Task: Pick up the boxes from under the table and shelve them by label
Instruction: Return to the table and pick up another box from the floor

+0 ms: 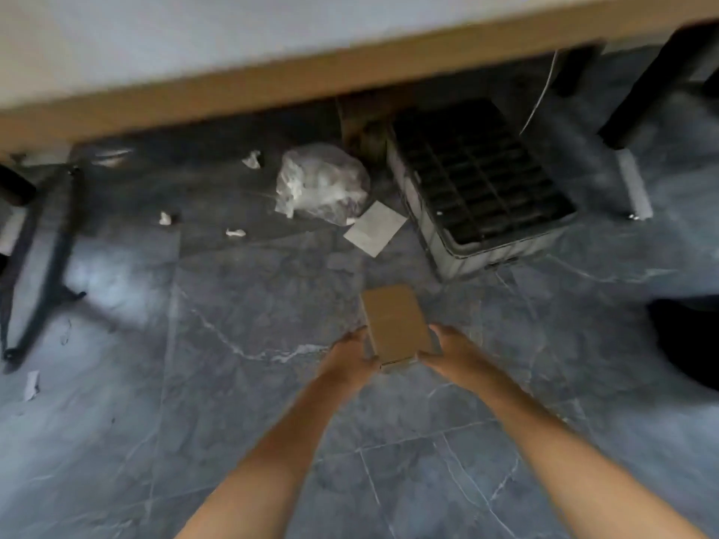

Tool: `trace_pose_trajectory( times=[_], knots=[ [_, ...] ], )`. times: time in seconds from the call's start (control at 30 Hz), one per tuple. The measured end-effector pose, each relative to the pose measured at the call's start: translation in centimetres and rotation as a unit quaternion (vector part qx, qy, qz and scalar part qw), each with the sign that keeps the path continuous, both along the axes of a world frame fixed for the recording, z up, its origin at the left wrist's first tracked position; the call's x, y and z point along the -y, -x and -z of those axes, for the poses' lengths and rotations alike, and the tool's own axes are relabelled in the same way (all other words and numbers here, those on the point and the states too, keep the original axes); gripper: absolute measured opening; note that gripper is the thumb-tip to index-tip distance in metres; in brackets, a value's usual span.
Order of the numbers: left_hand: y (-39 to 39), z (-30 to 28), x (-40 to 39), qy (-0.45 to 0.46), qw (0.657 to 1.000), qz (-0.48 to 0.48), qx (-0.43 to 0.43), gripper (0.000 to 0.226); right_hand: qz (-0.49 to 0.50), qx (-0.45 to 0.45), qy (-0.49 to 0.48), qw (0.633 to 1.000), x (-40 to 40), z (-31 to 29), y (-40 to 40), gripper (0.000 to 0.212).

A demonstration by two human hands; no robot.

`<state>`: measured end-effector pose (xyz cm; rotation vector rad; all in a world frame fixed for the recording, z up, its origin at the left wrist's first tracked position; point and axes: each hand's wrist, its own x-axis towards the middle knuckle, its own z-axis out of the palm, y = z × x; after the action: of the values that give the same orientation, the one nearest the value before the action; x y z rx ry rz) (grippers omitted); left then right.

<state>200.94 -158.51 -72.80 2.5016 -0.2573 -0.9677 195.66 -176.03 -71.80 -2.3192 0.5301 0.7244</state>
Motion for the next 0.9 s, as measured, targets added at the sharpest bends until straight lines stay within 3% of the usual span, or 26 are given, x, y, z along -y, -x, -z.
trace_pose_trajectory(
  times=[0.23,0.43,0.7,0.9],
  knots=[
    [-5.4,18.1,1.9,0.025,0.999,-0.025,0.024,0.064,0.009,0.043,0.016,0.999,0.9,16.9,-5.0,0.079],
    [-7.6,25.1,3.2,0.051,0.995,-0.081,-0.023,0.077,0.083,0.067,-0.024,0.994,2.1,23.8,-7.0,0.085],
    [-6.2,22.8,3.7,0.064,0.991,-0.109,-0.033,0.081,0.141,0.078,-0.057,0.985,0.8,21.9,-6.4,0.072],
    [-2.9,12.5,1.8,0.077,0.986,-0.136,-0.049,0.079,0.149,0.077,-0.06,0.984,-1.1,11.1,-3.5,0.068]
  ],
)
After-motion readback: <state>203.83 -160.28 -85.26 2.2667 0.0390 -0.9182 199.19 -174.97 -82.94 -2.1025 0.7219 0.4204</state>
